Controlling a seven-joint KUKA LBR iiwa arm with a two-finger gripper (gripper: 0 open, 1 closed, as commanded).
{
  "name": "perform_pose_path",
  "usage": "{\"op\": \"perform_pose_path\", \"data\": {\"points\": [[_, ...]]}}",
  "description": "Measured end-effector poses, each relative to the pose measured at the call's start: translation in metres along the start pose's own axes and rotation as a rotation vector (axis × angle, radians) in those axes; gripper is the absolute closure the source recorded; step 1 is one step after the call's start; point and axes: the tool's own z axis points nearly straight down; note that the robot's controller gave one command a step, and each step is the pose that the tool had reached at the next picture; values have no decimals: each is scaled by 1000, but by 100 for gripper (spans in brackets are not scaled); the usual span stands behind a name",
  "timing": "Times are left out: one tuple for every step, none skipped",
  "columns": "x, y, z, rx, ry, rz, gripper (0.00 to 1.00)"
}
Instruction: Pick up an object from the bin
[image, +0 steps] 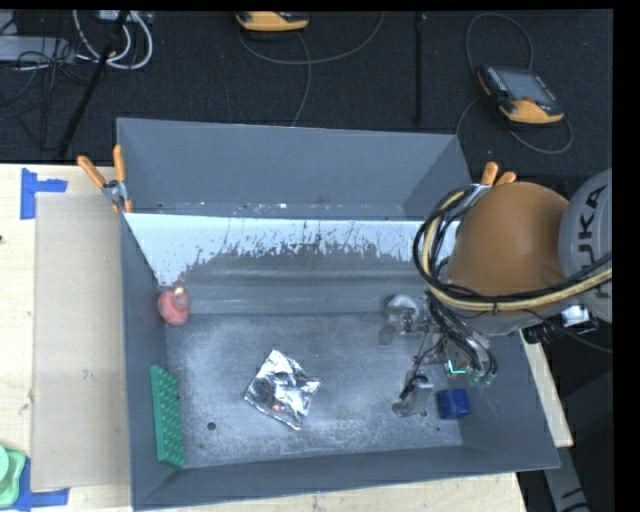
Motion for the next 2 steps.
{"op": "perform_pose_path", "data": {"points": [[11, -83, 126, 1, -4, -168, 0], [24, -132, 35, 4, -11, -433, 0]]}}
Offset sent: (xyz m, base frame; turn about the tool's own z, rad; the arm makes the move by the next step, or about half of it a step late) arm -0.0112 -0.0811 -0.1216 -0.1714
